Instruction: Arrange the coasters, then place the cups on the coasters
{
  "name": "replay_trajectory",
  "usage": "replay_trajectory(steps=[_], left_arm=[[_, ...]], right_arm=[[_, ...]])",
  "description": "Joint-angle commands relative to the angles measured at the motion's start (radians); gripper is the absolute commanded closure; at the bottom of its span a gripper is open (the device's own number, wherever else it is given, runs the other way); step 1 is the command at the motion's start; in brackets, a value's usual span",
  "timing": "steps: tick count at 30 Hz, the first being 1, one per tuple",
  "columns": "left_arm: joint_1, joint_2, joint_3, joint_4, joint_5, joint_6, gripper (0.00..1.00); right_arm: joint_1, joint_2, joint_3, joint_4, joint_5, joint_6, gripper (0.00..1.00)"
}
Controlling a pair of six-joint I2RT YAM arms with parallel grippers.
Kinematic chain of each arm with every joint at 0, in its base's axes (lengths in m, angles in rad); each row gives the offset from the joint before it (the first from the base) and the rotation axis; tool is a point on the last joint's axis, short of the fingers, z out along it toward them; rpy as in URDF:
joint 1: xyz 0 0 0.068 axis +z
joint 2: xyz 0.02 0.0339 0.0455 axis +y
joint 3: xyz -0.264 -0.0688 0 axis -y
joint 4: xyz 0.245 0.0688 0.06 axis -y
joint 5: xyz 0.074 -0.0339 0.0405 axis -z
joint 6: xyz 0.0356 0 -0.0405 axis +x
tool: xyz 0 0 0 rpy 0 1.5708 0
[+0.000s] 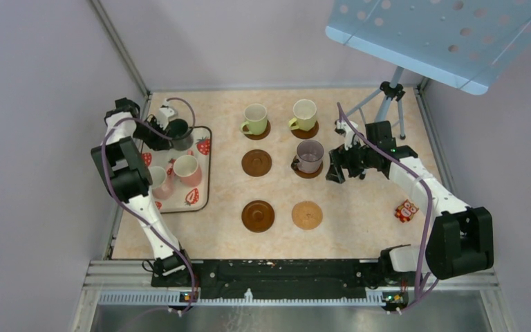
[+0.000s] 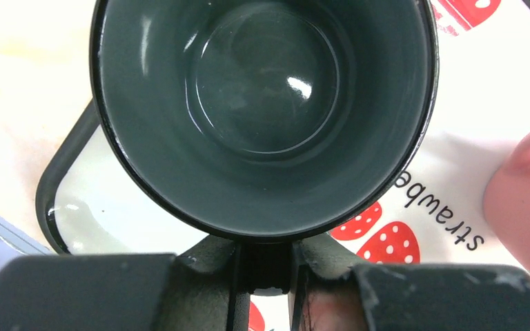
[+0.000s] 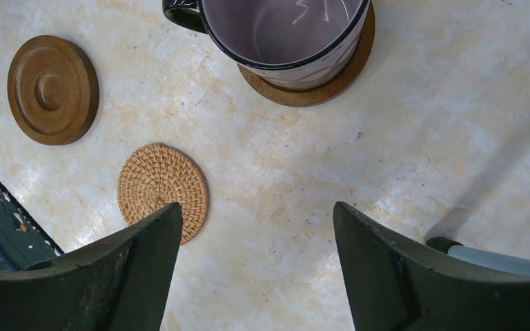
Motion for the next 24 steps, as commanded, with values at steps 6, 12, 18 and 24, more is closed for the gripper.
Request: replay_trajectory(steps=[6, 12, 18, 24], left_arm=[[0.008, -0.133, 0.016, 0.017, 0.116, -0.129, 1.00], [0.005, -0.204, 0.091, 0.032, 0.188, -0.303, 1.00], [-0.014, -0.333, 0.085, 0.085, 0.285, -0.451, 1.00], [-0.141, -0.513, -0.039, 0.200, 0.241, -0.601, 1.00]], right_arm=[[-0.009, -0.002, 0.030, 0.010, -0.012, -0.007, 0.21], [-0.010, -0.027, 0.035, 0.023, 0.018, 0.021, 0.18], [-0.010, -0.080, 0.050, 0.034, 0.035, 0.037, 0.17], [-0.010, -0.126, 0.069, 0.021, 0.046, 0.052, 0.17]])
